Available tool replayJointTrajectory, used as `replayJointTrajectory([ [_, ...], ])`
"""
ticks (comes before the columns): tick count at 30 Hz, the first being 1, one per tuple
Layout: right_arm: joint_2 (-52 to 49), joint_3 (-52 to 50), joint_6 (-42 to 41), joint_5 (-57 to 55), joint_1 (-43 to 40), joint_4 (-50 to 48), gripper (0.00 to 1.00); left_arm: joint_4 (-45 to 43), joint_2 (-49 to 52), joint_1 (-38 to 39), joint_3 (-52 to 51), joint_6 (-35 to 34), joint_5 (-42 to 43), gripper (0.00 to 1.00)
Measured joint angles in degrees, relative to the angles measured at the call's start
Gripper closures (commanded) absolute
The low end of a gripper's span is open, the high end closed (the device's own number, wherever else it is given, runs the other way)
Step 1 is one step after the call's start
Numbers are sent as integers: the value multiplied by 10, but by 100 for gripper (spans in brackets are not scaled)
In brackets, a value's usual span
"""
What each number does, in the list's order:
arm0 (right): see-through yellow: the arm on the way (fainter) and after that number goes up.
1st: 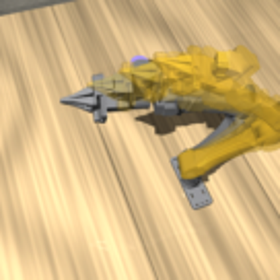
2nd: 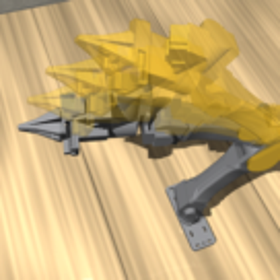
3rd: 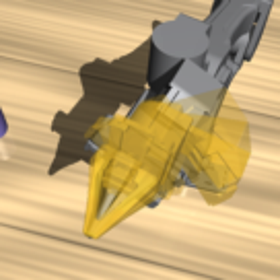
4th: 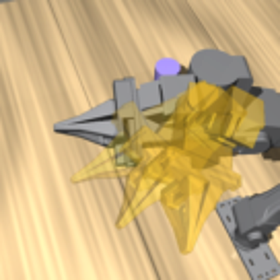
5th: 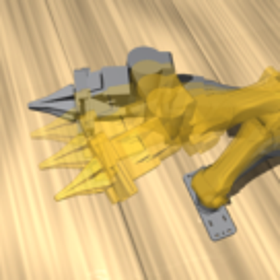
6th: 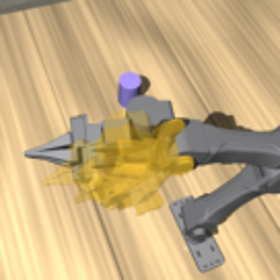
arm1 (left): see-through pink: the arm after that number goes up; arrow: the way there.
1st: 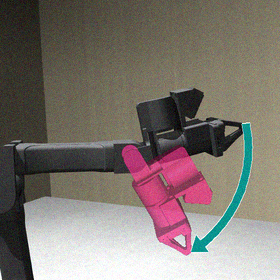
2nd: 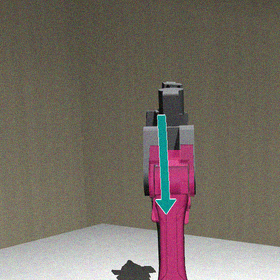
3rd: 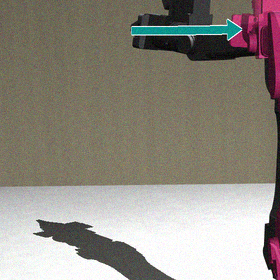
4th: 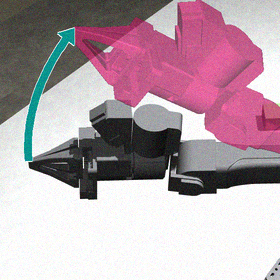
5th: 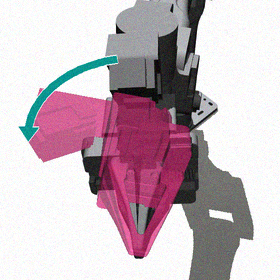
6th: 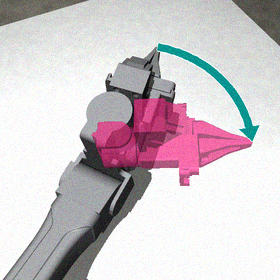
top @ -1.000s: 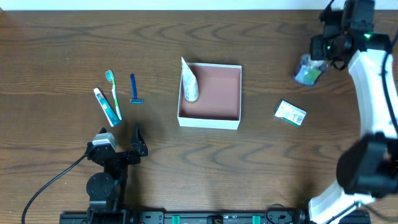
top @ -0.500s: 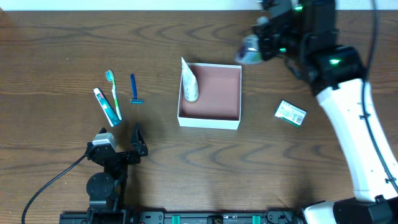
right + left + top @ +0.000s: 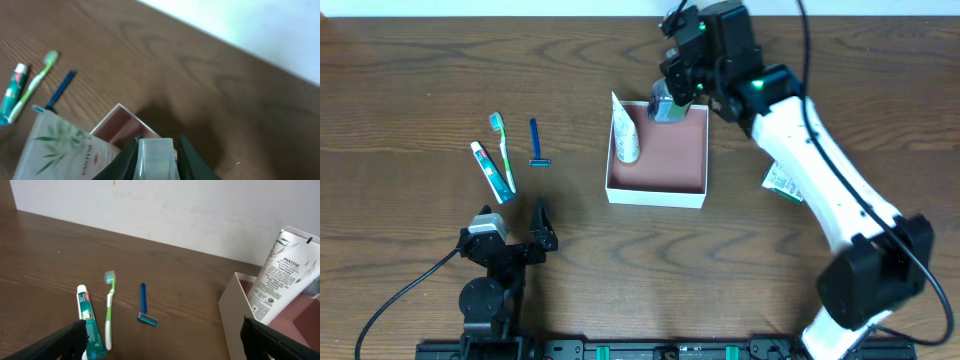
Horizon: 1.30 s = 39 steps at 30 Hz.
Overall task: Pack container
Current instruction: 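Carry the soap bottle into the box beside the tube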
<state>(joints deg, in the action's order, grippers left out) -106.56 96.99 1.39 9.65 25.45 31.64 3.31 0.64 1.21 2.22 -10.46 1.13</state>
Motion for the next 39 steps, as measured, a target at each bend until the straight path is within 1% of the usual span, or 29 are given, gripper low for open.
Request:
replayJointTrajectory([
  [15,-11,-1,-12,-3,22,2,96,0,0,0,0,0,0,2],
  [29,-75,-1,-21,-8,22,-7,98,0,0,0,0,0,0,2],
  [31,-79,-1,-22,-9,23,-9,94,0,0,0,0,0,0,2],
  [33,-79,-1,-22,-10,23,-13,84,0,0,0,0,0,0,2],
  [36,-79,-1,-24,-11,26,-17,74,0,0,0,0,0,0,2],
  [39,-79,-1,-24,-12,30,-16,72,0,0,0,0,0,0,2],
])
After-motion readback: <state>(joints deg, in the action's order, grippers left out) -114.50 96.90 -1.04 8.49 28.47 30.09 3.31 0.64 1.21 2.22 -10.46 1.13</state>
